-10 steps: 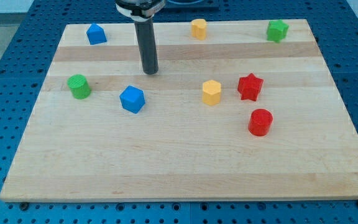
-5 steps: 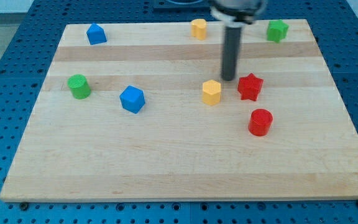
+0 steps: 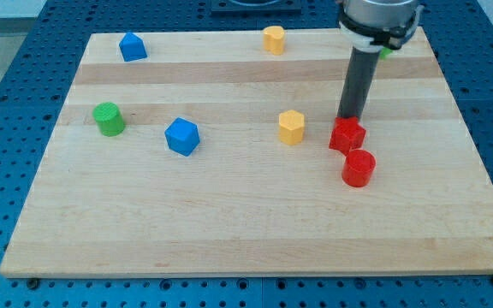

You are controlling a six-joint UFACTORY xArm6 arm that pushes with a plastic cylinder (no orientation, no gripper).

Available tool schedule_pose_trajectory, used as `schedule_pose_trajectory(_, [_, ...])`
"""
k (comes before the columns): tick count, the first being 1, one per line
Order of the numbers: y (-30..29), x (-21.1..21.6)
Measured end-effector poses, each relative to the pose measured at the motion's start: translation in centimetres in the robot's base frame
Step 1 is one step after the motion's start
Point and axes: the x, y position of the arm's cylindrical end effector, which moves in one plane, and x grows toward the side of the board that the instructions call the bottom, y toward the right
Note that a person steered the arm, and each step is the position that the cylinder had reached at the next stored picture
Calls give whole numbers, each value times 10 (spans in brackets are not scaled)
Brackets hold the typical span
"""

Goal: Push the red star along with red circle downwards

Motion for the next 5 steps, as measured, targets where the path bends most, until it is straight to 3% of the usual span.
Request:
schedule_pose_trajectory(3, [-3,35])
schedule_pose_trajectory(5, [-44,47])
